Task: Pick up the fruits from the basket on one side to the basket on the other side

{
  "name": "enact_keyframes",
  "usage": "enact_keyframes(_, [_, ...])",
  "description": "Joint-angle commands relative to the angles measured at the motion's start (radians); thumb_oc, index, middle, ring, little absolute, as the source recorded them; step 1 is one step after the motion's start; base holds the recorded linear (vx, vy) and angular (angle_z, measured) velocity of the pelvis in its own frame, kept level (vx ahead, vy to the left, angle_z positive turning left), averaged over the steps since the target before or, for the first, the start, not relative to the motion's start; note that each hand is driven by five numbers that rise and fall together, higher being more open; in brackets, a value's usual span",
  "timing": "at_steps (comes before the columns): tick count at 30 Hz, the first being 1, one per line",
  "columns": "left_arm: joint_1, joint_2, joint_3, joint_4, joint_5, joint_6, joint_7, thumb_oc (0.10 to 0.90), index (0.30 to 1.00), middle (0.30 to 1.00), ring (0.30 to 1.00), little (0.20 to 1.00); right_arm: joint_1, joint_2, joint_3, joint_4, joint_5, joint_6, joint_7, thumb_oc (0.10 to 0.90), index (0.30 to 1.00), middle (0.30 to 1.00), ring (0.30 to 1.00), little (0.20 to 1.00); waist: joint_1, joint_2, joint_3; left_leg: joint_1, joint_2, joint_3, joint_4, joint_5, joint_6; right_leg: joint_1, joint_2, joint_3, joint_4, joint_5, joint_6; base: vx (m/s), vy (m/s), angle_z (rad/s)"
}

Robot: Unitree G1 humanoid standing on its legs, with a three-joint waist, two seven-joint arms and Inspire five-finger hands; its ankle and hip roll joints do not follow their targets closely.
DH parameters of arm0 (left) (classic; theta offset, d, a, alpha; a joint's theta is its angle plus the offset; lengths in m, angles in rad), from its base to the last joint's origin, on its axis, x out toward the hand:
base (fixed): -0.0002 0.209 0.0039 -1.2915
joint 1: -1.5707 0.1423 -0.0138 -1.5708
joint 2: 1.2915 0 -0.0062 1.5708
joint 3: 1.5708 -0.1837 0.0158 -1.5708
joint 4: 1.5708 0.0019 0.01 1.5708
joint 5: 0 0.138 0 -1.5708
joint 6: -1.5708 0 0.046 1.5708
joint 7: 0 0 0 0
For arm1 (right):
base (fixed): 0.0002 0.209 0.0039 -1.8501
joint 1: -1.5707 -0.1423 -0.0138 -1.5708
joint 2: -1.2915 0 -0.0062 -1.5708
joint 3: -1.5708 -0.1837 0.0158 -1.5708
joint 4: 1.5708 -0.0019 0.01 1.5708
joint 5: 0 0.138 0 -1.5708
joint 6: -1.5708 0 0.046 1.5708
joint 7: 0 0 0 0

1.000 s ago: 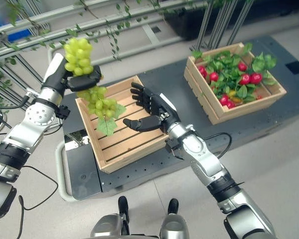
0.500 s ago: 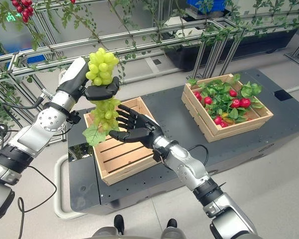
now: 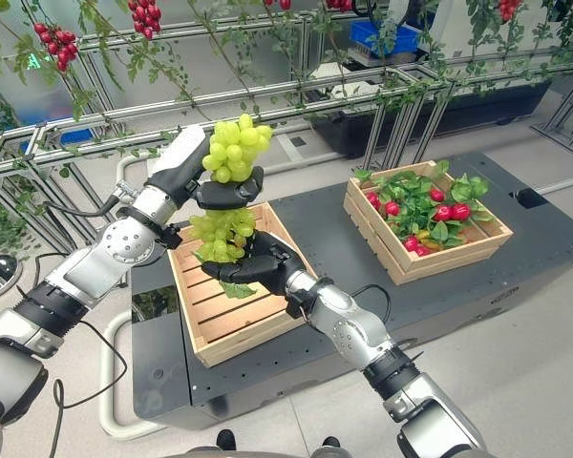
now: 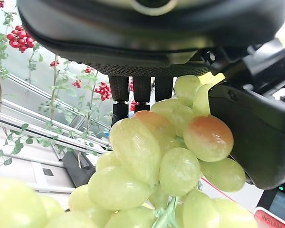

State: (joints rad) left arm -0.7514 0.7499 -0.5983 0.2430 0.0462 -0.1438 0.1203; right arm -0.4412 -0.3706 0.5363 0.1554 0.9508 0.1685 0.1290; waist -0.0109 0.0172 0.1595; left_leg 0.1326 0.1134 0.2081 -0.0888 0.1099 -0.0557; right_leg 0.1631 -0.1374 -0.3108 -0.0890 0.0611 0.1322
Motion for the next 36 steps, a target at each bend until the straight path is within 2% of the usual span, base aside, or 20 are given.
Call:
enact_keyframes(1, [-0.106, -0.012, -0.012, 0.044, 0.012, -0.106, -0.003, 0.400, 0.300, 0.300, 0.300, 0.300, -0.136, 0.054, 0.003, -0.034, 0.026, -0.139, -0.006, 0.800, 0.900, 0.900, 0.900, 0.900, 0.027, 0.008, -0.096, 0.029, -0.003, -0.012, 0.002, -0.145, -0.024, 0.044, -0.020, -0.042, 0.002, -0.093, -0.022, 0.00, 0.000, 0.00])
enact_keyframes(12, [-0.065, -0.024, -0.045, 0.059, 0.015, -0.108, -0.108, 0.400, 0.300, 0.300, 0.300, 0.300, -0.190, 0.049, -0.012, -0.039, 0.044, -0.193, -0.047, 0.800, 0.900, 0.900, 0.900, 0.900, 0.038, 0.007, -0.099, 0.032, -0.003, -0.019, 0.002, -0.147, -0.019, 0.046, -0.024, -0.042, 0.002, -0.092, -0.020, 0.00, 0.000, 0.00])
enact_keyframes(18, [-0.043, -0.053, -0.041, 0.071, -0.012, -0.122, -0.118, 0.400, 0.300, 0.300, 0.300, 0.300, -0.192, 0.088, -0.023, -0.022, 0.147, -0.219, -0.013, 0.800, 0.900, 0.900, 0.900, 0.900, 0.044, 0.006, -0.103, 0.030, -0.002, -0.027, 0.002, -0.147, -0.017, 0.046, -0.024, -0.042, 0.002, -0.093, -0.021, 0.00, 0.000, 0.00])
enact_keyframes(19, [-0.041, -0.059, -0.039, 0.072, -0.020, -0.124, -0.112, 0.400, 0.300, 0.300, 0.300, 0.300, -0.192, 0.096, -0.023, -0.015, 0.160, -0.218, -0.006, 0.745, 0.818, 0.818, 0.818, 0.818, 0.046, 0.006, -0.104, 0.031, -0.003, -0.029, 0.002, -0.148, -0.016, 0.047, -0.024, -0.042, 0.002, -0.094, -0.022, 0.00, 0.000, 0.00])
enact_keyframes(20, [-0.041, -0.059, -0.039, 0.072, -0.020, -0.124, -0.112, 0.400, 0.300, 0.300, 0.300, 0.300, -0.192, 0.096, -0.023, -0.015, 0.160, -0.218, -0.006, 0.745, 0.818, 0.818, 0.818, 0.818, 0.046, 0.006, -0.104, 0.031, -0.003, -0.029, 0.002, -0.148, -0.016, 0.047, -0.024, -0.042, 0.002, -0.094, -0.022, 0.00, 0.000, 0.00])
enact_keyframes(21, [-0.037, -0.073, -0.033, 0.065, -0.024, -0.122, -0.100, 0.400, 0.300, 0.300, 0.300, 0.300, -0.189, 0.114, -0.022, 0.003, 0.171, -0.216, 0.000, 0.419, 0.328, 0.328, 0.328, 0.328, 0.050, 0.005, -0.106, 0.031, -0.003, -0.034, 0.002, -0.148, -0.015, 0.048, -0.024, -0.043, 0.002, -0.095, -0.022, 0.00, 0.000, 0.00])
enact_keyframes(22, [-0.035, -0.076, -0.031, 0.062, -0.025, -0.124, -0.093, 0.400, 0.300, 0.300, 0.300, 0.300, -0.188, 0.119, -0.022, 0.007, 0.173, -0.212, -0.001, 0.400, 0.300, 0.300, 0.300, 0.300, 0.051, 0.005, -0.106, 0.031, -0.003, -0.035, 0.002, -0.148, -0.015, 0.048, -0.024, -0.043, 0.002, -0.095, -0.022, 0.03, -0.001, 0.03])
enact_keyframes(36, [-0.073, -0.104, 0.021, 0.001, -0.042, -0.118, 0.023, 0.400, 0.300, 0.300, 0.300, 0.300, -0.178, 0.128, -0.038, 0.028, 0.194, -0.187, -0.009, 0.400, 0.300, 0.300, 0.300, 0.300, 0.049, -0.005, -0.111, 0.030, -0.002, -0.045, 0.002, -0.151, -0.015, 0.049, -0.024, -0.045, 0.002, -0.098, -0.024, 0.00, 0.000, 0.00])
